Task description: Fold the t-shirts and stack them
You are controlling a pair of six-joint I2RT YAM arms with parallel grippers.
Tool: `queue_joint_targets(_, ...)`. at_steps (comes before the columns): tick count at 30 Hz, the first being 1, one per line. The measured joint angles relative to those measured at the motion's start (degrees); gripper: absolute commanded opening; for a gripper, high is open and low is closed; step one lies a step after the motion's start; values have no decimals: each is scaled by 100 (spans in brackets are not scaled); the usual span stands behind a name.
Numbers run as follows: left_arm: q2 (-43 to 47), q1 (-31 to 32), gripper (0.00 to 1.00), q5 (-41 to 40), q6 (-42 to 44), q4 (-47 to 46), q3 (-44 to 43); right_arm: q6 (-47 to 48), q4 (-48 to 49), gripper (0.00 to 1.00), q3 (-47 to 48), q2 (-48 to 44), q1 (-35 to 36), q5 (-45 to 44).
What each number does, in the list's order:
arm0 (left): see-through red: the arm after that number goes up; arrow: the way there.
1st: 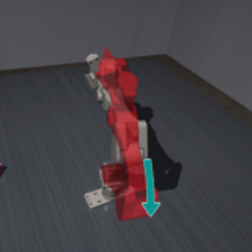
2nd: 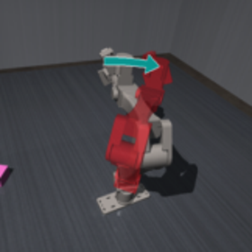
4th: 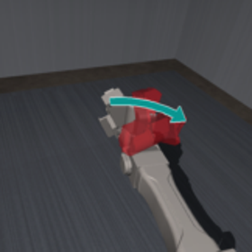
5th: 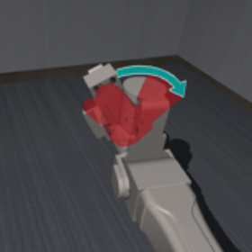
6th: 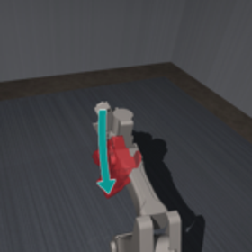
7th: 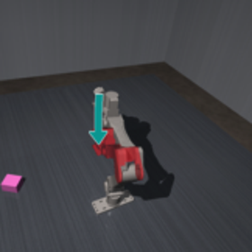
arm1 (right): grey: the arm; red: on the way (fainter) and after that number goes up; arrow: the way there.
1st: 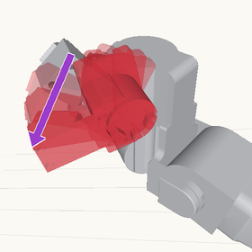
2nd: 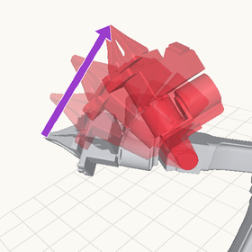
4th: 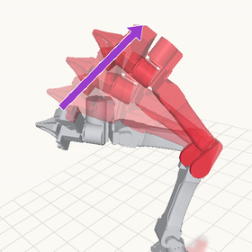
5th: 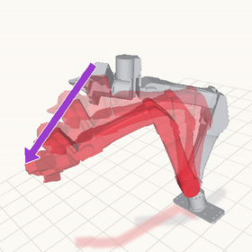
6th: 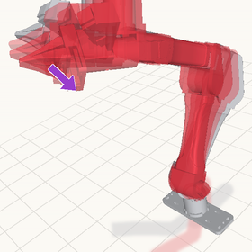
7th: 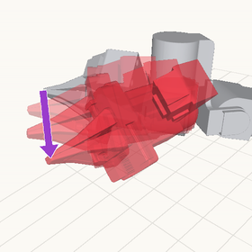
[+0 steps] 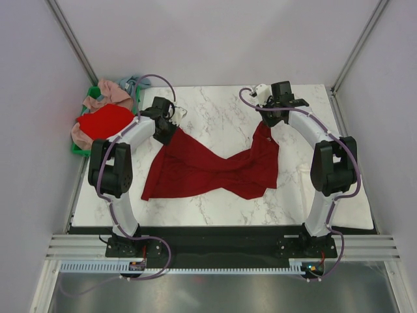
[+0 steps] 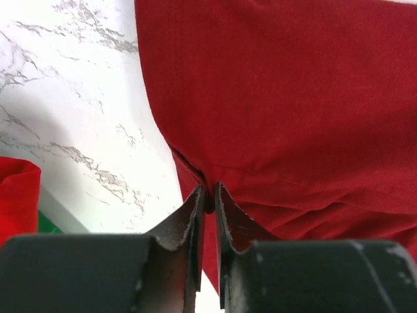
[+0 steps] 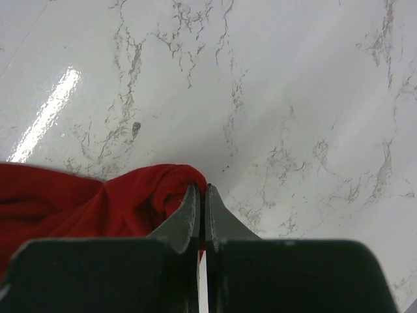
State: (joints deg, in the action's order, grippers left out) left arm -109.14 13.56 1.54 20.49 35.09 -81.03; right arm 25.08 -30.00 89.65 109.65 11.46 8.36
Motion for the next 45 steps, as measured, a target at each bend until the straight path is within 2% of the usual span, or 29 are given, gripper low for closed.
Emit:
queue_joint_targets(3,0,0,4,0,-13,0,-2,2,2,0,0,0,0,15)
queue_joint_targets(8,0,0,2,-4,-37,48,-125,0,2,0,0,0,0,46)
queue_joint_targets(9,2,0,2,-11,-37,59,-188,2,2,4,0,2,0,46)
queue_joint_targets(10,4,-2,2,-15,-37,61,-234,2,4,15,0,2,0,37)
queue_joint_targets(11,13,-11,2,-20,-37,59,-295,-15,2,36,0,2,0,26)
queue_joint_targets(14,63,-35,2,-72,-33,81,-459,63,-13,50,0,2,-7,-127)
queue_joint_targets(15,94,-39,2,-122,-33,105,-527,142,-24,52,-13,-22,-15,-166)
queue_joint_targets(17,138,-66,2,-160,-31,138,-671,522,83,53,-363,-267,-63,-190)
queue_joint_targets(20,223,-96,2,-170,-31,149,-813,1381,-68,55,-1283,-1113,-138,-111)
queue_joint_targets(23,308,-101,2,-162,-31,175,-839,2271,-785,54,-1947,-2133,-195,142)
queue_joint_targets(26,321,-101,2,-160,-33,223,-839,2745,-1526,52,-2140,-2533,-179,470)
queue_joint_targets(33,323,-101,2,-155,-33,258,-839,2804,-2245,55,-2883,-2098,-157,887)
queue_joint_targets(45,328,-101,2,-160,-31,258,-837,2658,-2260,56,-2894,-1502,-157,1209)
